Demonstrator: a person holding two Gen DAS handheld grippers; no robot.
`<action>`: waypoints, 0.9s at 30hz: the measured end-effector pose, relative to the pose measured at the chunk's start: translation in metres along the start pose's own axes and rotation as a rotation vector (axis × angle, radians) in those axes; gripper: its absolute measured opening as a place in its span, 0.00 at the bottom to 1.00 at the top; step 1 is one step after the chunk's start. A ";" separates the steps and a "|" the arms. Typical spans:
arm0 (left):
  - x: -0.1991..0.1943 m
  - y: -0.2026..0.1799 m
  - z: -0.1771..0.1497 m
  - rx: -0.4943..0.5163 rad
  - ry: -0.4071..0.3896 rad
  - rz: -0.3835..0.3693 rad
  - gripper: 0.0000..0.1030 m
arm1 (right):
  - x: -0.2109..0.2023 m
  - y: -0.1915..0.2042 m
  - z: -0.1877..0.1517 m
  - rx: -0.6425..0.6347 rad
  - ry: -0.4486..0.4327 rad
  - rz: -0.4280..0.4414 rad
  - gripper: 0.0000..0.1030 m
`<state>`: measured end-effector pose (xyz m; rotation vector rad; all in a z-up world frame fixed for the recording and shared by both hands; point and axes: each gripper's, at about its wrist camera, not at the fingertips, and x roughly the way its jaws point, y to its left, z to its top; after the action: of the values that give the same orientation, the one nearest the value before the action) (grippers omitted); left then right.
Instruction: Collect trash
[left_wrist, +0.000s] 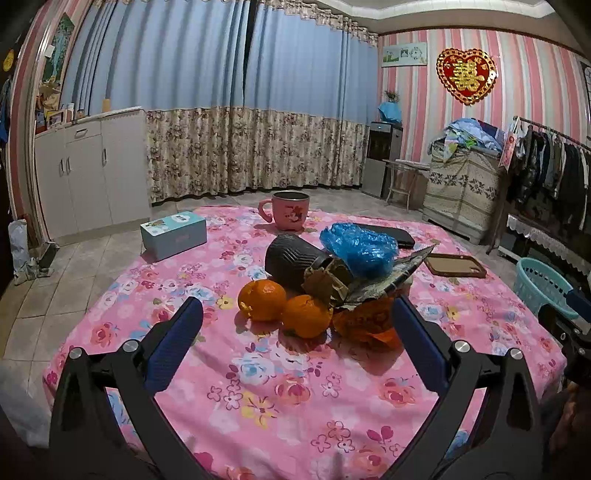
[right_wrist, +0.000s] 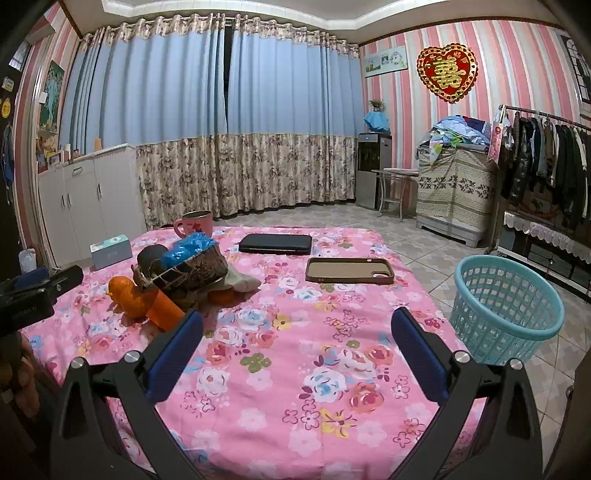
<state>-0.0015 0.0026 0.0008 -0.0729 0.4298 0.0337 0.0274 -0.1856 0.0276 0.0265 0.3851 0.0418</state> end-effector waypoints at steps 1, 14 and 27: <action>0.000 -0.001 0.000 0.002 0.001 -0.001 0.95 | 0.000 0.000 0.000 -0.001 0.000 0.000 0.96; -0.007 0.003 0.002 -0.017 -0.059 0.007 0.95 | 0.002 0.000 -0.001 0.002 -0.002 -0.006 0.96; 0.000 0.006 0.001 -0.034 -0.014 -0.017 0.95 | 0.003 -0.003 0.000 0.016 -0.007 0.005 0.96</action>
<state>-0.0013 0.0082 0.0011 -0.1099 0.4144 0.0247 0.0297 -0.1882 0.0264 0.0434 0.3785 0.0433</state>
